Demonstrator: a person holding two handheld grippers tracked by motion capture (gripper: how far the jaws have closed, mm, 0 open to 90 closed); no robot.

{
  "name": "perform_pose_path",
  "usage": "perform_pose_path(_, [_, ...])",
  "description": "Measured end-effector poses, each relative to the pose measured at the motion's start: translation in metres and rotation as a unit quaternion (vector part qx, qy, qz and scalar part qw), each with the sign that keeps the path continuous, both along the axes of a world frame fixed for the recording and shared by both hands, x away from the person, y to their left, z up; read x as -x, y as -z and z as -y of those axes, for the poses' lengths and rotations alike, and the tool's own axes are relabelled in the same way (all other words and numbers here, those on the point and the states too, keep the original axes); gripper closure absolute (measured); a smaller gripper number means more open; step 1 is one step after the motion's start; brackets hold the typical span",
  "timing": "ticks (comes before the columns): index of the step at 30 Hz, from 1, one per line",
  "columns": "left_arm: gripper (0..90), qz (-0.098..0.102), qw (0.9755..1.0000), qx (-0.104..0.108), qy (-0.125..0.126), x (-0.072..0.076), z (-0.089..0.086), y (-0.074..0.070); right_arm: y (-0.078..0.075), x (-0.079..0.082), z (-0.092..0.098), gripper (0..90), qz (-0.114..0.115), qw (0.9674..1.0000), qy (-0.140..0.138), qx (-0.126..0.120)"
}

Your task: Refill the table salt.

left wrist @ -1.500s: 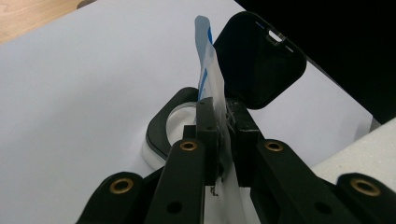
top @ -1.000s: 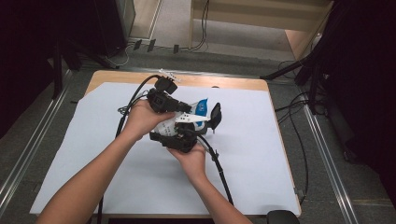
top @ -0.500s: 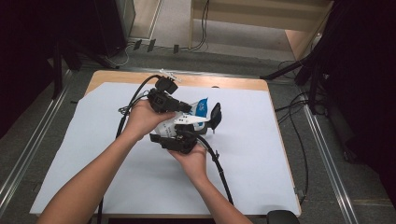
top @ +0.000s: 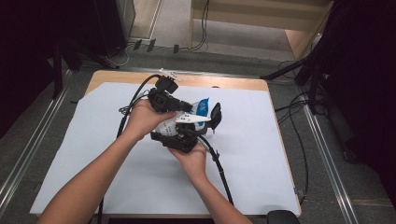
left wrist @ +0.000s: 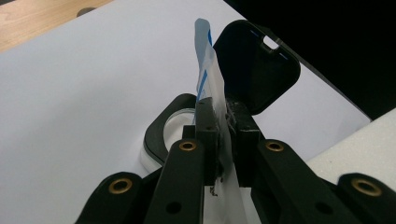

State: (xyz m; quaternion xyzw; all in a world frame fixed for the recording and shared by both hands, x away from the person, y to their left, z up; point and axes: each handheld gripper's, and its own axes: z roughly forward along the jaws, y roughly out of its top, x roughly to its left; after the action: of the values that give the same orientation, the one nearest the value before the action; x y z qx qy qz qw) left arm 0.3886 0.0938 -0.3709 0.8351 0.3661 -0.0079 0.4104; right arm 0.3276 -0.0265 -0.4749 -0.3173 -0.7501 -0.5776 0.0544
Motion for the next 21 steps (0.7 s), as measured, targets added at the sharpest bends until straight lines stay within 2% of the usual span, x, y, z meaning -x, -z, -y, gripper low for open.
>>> perform_pose_path(12, [85.3,-0.004,1.0,-0.002,-0.003,-0.0006,0.0006,0.0002,-0.0004,-0.0013,0.0007,68.4,-0.01,0.9998,-0.001,-0.014])
perform_pose_path(21, [86.6,-0.007,0.9999,-0.004,-0.011,-0.0014,0.0002,0.0,-0.0006,0.0014,-0.0017,64.3,0.015,0.9997,-0.003,0.017])
